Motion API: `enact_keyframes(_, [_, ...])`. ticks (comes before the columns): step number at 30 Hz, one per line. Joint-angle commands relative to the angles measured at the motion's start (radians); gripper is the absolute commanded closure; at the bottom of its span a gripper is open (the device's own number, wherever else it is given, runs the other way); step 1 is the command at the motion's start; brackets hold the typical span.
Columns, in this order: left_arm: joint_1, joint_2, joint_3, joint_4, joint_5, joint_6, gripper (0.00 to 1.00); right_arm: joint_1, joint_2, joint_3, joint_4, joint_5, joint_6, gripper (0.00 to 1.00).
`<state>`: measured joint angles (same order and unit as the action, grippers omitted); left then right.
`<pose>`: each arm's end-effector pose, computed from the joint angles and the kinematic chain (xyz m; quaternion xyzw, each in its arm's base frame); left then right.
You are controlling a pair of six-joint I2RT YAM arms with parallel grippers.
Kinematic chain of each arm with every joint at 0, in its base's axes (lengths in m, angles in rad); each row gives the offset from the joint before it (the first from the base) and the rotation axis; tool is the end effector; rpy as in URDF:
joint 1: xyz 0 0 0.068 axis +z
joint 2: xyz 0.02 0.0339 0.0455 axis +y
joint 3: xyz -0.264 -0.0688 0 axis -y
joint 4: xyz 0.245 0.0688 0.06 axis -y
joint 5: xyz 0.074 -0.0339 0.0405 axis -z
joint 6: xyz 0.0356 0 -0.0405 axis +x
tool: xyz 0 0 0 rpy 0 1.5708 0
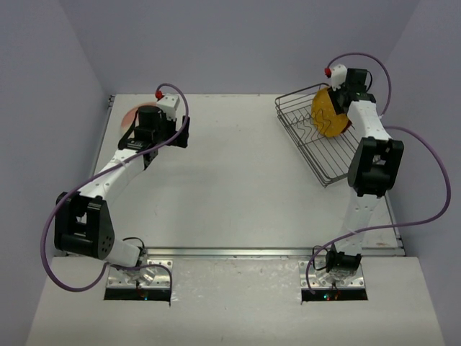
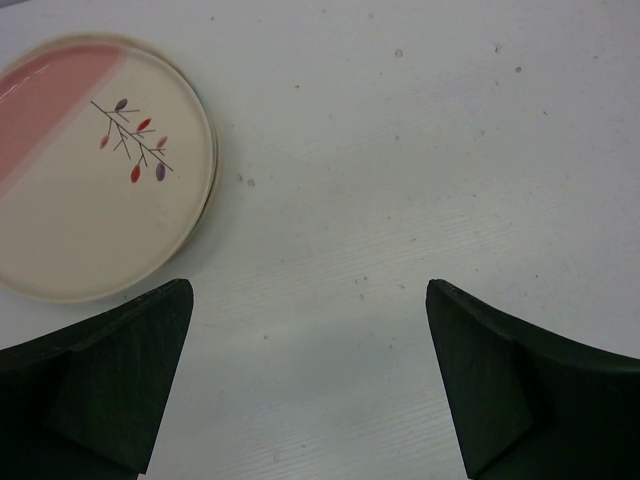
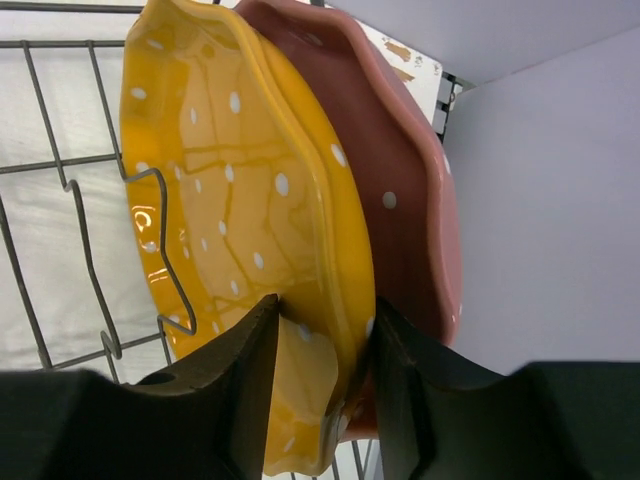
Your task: Unload the plates from the dish rack
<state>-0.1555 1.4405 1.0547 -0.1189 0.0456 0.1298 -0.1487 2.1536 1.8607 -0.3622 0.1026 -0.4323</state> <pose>0.3269 -0.0529 0.2857 0.1339 0.8506 -0.0262 0.5077 0.4978 -0.0783 0.2540 -0.1042 0.8900 -0.1705 0.4098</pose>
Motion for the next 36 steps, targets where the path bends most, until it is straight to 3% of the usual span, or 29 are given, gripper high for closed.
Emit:
enact_keyframes(1, [0.002, 0.004, 0.05, 0.013, 0.018, -0.007, 0.0, 0.007, -0.069, -0.064, 0.058, -0.013, -0.006, 0.66])
enact_keyframes(7, [0.002, 0.009, 0.059, 0.008, 0.023, -0.007, 0.0, 0.015, -0.117, -0.103, 0.057, -0.021, -0.019, 0.99])
enact_keyframes(36, [0.002, 0.014, 0.106, 0.004, 0.005, -0.004, 0.0, 0.061, -0.371, -0.109, 0.055, 0.016, -0.025, 1.0])
